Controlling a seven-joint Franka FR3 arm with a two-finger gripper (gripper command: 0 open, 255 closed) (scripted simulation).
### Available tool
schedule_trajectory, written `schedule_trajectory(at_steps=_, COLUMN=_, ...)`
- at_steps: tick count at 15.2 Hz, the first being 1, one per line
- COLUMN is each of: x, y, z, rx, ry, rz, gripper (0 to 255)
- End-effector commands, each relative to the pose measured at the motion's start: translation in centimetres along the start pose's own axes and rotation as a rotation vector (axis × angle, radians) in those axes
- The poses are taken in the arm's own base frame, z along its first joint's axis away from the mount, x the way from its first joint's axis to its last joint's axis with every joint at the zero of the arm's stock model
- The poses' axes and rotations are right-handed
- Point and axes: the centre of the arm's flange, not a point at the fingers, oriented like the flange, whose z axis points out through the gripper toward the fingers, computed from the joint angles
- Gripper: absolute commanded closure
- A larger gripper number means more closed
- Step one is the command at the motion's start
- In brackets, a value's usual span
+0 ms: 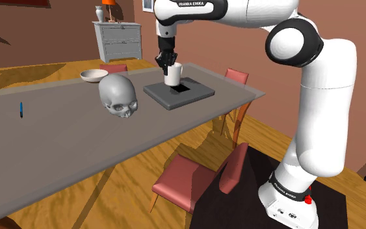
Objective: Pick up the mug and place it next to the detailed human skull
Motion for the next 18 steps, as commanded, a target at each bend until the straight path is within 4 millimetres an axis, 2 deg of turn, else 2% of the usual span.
schedule_trajectory(at_steps=1, x=0.0, y=0.0, z=1.0, rx=0.000, ry=0.001, rz=0.000, gripper=255)
schedule_trajectory(at_steps=18, x=0.1, y=-0.5, z=10.0, rx=0.000, ry=0.001, rz=0.000, gripper=255)
